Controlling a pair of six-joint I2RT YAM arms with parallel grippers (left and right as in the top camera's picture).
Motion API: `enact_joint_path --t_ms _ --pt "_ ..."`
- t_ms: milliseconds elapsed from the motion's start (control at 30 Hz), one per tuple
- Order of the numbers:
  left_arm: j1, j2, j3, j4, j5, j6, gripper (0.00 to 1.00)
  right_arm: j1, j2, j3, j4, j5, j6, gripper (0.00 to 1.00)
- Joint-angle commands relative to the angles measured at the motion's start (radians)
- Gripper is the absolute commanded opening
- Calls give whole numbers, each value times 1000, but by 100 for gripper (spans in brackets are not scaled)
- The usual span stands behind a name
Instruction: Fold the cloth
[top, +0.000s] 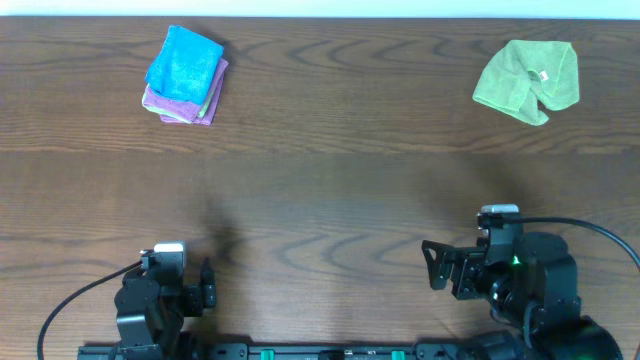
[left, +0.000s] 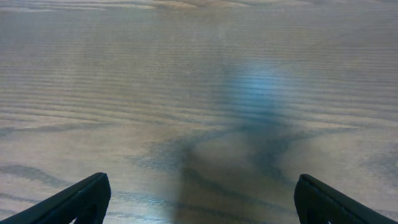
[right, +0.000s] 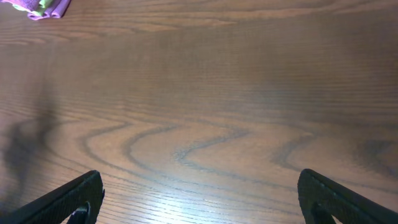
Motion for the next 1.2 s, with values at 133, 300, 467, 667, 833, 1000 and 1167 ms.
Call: enact_joint_path --t_ms 133,300,467,667,833,1000,1167 --pt "-6 -7 -44 -23 -42 -8 95 -8 -4 -3 -1 -1 11 99" --pt "-6 -7 -44 -23 -43 -8 95 -8 -4 -3 -1 -1 11 99" --pt "-6 -7 -44 -23 -43 -8 95 -8 -4 -3 -1 -1 11 99" --pt "-6 -7 -44 -23 -43 -8 95 -8 -4 -3 -1 -1 11 99" --pt "-6 -7 -44 -23 -43 -8 95 -8 -4 -3 -1 0 10 99" --pt "-6 -7 -44 -23 -43 -8 95 -10 -16 -3 -10 19 10 99" --pt "-6 -7 -44 -23 -43 -8 95 -16 -135 -39 -11 122 -16 99"
